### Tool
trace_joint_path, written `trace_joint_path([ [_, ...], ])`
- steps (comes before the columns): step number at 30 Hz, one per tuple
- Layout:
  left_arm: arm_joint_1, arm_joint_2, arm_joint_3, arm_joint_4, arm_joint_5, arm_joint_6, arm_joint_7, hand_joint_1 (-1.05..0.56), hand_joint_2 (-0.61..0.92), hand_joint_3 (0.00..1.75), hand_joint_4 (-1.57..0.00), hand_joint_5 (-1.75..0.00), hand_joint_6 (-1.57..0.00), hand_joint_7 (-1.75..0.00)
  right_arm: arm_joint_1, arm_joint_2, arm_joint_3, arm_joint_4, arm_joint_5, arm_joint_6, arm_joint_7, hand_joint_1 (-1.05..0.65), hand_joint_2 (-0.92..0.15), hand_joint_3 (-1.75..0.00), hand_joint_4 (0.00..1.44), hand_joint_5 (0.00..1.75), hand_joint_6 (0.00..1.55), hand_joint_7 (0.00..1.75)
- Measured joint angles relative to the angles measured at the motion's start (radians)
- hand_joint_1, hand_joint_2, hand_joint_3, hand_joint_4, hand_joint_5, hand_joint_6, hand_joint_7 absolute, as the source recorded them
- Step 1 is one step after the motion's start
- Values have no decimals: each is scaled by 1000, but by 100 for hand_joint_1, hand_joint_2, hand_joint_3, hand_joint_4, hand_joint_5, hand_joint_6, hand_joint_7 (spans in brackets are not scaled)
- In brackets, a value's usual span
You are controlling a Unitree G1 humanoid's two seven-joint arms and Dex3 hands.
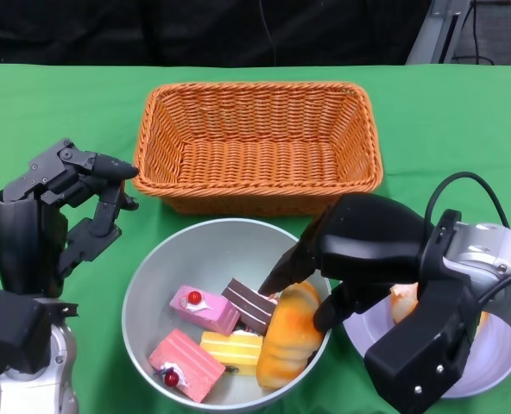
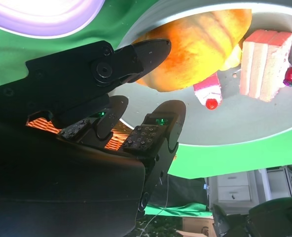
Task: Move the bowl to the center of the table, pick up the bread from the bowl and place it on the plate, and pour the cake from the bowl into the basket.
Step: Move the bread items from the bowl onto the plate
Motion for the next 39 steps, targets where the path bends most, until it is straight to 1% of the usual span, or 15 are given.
trace_joint_path([
  [7,0,-6,-1,0,-3,0,9,-10,80,66,-83,-147,-86,-105,-14,12,14,15,-18,10,-1,-70,-85,0,84,0,76,0],
  [11,0,-8,-1,-1,-2,-4,9,-11,80,66,-84,-148,-87,-105,-26,17,21,30,-20,15,8,-71,-85,0,81,0,74,0],
  [17,0,-14,-1,-6,-2,-7,10,-11,80,66,-83,-148,-86,-106,-58,25,52,43,-34,26,21,-74,-86,0,79,0,72,0],
  [25,0,-22,-1,-14,-3,-7,11,-11,80,66,-84,-148,-87,-104,-96,26,78,43,-58,42,74,-77,-86,0,81,1,72,0],
  [36,2,-34,-1,-45,-2,-6,20,-10,80,67,-85,-146,-88,-102,-101,47,100,73,-66,45,65,-78,-84,0,87,4,74,1],
  [39,4,-34,-2,-46,-2,-6,20,-10,80,67,-86,-146,-88,-102,-101,49,107,81,-68,43,52,-78,-84,0,87,3,74,0],
])
